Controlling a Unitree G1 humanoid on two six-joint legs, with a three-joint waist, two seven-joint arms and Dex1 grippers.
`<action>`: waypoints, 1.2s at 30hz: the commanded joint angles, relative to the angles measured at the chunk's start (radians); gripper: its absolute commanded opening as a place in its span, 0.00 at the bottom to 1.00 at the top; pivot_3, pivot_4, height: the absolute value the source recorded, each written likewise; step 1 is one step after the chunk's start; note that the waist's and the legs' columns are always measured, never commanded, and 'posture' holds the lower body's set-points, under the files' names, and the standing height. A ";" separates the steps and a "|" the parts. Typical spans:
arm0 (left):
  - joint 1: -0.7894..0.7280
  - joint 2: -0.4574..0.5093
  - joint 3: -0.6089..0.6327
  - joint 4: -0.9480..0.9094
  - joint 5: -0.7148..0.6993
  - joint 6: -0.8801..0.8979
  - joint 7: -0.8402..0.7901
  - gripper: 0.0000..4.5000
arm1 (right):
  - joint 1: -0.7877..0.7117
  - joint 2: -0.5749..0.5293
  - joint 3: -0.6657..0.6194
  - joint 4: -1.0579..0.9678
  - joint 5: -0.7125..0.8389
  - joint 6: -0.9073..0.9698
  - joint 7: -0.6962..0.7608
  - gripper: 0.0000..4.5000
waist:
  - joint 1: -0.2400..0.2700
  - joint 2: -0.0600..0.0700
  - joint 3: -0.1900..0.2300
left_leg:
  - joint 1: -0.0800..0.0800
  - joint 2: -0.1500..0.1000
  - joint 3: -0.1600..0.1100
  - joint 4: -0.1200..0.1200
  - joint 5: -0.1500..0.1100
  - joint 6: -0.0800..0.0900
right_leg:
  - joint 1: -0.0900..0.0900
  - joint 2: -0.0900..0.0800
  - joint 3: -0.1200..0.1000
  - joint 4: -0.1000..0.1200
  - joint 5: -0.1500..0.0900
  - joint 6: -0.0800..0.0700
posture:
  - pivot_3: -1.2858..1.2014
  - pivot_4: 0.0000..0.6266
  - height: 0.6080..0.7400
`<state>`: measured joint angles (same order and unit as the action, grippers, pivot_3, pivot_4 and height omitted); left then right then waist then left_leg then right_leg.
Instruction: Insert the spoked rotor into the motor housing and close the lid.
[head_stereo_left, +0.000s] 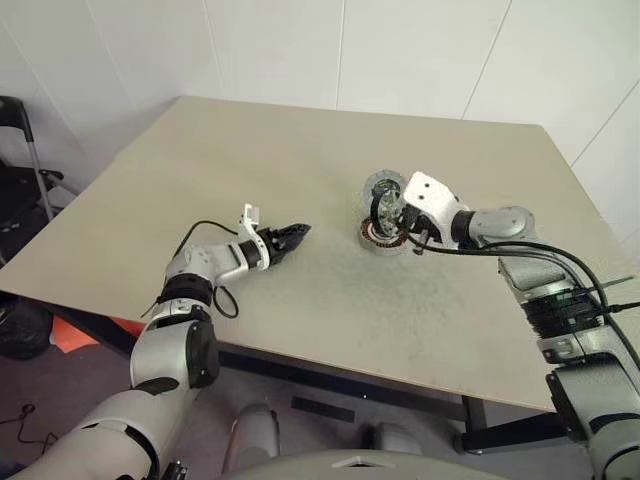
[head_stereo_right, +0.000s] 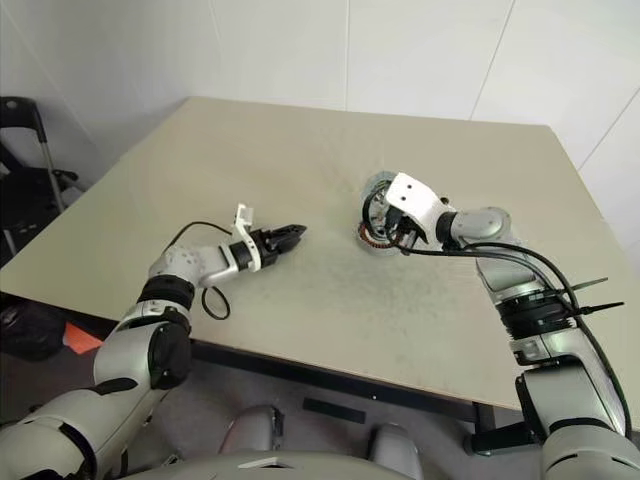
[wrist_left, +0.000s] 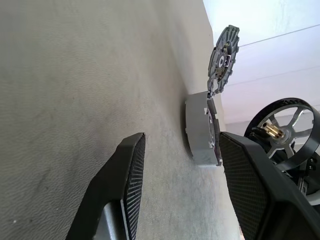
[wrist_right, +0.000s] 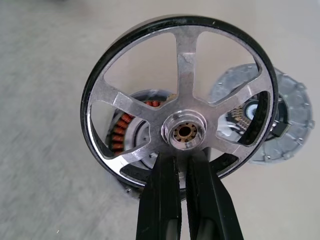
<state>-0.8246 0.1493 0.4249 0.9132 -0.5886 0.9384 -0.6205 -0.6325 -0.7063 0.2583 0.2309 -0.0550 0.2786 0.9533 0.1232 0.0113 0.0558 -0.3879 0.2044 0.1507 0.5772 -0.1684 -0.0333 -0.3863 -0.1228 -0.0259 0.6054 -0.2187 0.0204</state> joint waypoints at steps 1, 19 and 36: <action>0.008 -0.011 0.009 -0.038 -0.021 -0.018 0.002 0.55 | -0.084 -0.039 0.057 0.074 -0.064 -0.093 0.093 0.01 | 0.000 0.000 0.000 | 0.000 0.000 0.000 0.000 0.000 0.000 | 0.000 0.000 0.000 0.000 0.000 0.000 | 0.52 0.00 1.00; 0.066 -0.025 0.025 -0.099 -0.052 -0.012 0.033 0.55 | -0.425 0.088 0.194 0.643 -0.288 -0.463 0.153 0.01 | -0.005 0.000 0.000 | -0.010 0.000 0.001 0.005 -0.001 0.003 | -0.008 0.000 -0.001 0.002 0.000 -0.002 | 0.52 0.00 1.00; 0.071 -0.028 0.020 -0.108 -0.063 -0.014 0.046 0.55 | -0.462 0.098 0.189 0.767 -0.362 -0.534 0.115 0.01 | -0.006 0.000 0.000 | -0.016 0.001 0.001 0.016 -0.003 0.007 | -0.012 0.001 -0.002 0.008 0.001 -0.003 | 0.52 0.00 1.00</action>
<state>-0.7554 0.1174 0.4449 0.8286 -0.6427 0.9338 -0.5784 -1.0568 -0.6022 0.4557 0.9919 -0.4104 -0.2418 1.0789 0.1176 0.0108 0.0561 -0.4044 0.2056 0.1515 0.5945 -0.1720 -0.0257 -0.3985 -0.1221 -0.0274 0.6137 -0.2177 0.0170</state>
